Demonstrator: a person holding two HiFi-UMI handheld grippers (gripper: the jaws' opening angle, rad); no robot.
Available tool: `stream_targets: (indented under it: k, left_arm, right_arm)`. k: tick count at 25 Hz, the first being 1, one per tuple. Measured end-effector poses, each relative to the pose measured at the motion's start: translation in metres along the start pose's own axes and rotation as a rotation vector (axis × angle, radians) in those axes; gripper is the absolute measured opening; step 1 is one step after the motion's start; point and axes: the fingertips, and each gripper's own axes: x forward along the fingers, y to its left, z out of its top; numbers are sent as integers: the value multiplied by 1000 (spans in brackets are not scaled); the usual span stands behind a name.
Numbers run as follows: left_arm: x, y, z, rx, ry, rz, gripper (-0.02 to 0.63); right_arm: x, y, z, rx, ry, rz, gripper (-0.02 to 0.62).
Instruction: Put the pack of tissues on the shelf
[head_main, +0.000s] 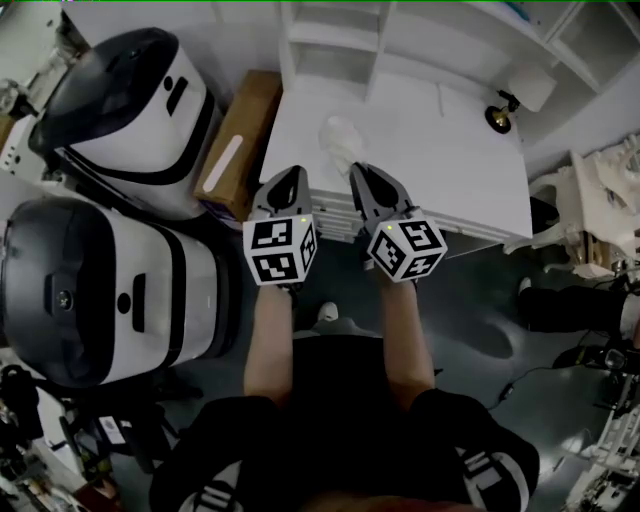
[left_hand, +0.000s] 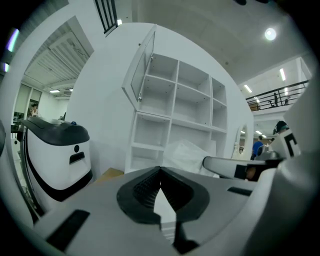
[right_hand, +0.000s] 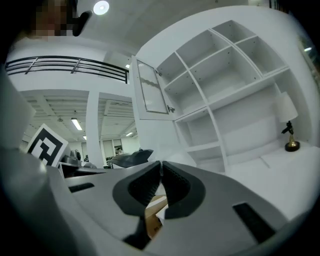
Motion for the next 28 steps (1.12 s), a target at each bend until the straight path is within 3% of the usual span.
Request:
stream_targets:
  k: [6,13,20,28]
  left_arm:
    - [-3,21,11,13,-27,56,11]
    - [-5,19,23,18,-53,67,11]
    - [9,11,20,31,-32,49,11]
    - [52,-5,14,21,-9,-15,11]
  right_arm:
    - [30,17,2,-3,-3,89,20]
    - [31,16,13,-18,-19,112,20]
    - [27,-3,12,-3,-17,86,20]
    - [25,-53,14,-4,-14,-10,20]
